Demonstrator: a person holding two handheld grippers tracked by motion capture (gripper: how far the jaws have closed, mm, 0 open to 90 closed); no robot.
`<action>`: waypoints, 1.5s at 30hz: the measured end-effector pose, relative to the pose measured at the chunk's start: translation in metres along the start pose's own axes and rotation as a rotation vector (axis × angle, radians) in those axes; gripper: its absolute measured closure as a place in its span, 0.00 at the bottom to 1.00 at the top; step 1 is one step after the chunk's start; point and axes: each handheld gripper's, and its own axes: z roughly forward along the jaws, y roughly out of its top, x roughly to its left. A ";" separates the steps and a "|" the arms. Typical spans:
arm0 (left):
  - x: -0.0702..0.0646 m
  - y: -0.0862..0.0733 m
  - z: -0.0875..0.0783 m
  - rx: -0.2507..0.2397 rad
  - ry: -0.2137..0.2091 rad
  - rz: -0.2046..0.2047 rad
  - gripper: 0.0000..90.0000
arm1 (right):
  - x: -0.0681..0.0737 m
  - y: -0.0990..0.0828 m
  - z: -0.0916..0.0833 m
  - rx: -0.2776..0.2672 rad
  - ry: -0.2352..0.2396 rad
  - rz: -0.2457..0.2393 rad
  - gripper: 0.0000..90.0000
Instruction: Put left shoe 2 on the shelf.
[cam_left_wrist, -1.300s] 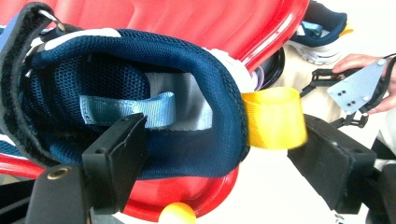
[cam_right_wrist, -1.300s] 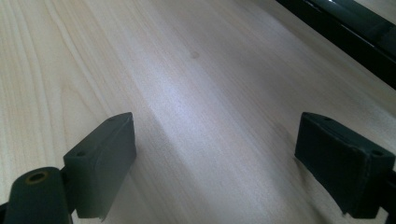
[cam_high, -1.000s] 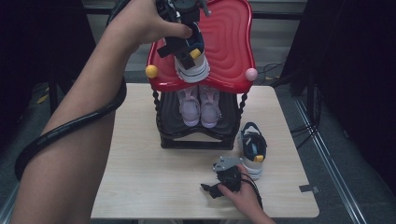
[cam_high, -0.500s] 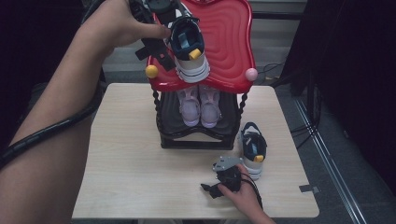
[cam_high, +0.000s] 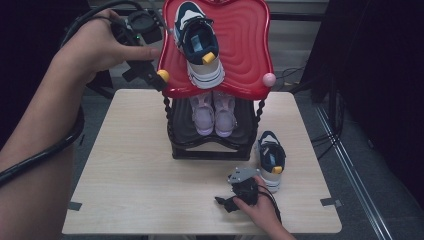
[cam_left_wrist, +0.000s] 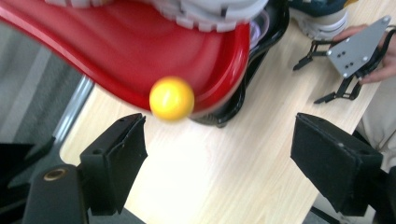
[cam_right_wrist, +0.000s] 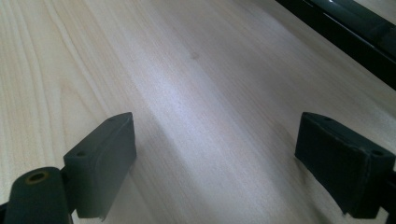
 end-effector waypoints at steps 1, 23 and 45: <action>0.001 -0.004 0.001 0.006 -0.003 -0.004 0.20 | 0.000 0.000 0.000 0.000 0.000 0.000 0.13; -0.010 -0.107 0.110 0.012 -0.062 -0.143 0.20 | -0.002 0.001 0.001 0.002 0.003 -0.008 0.12; -0.060 -0.169 0.245 -0.017 -0.093 -0.210 0.21 | -0.004 0.003 -0.001 0.021 0.007 -0.001 0.15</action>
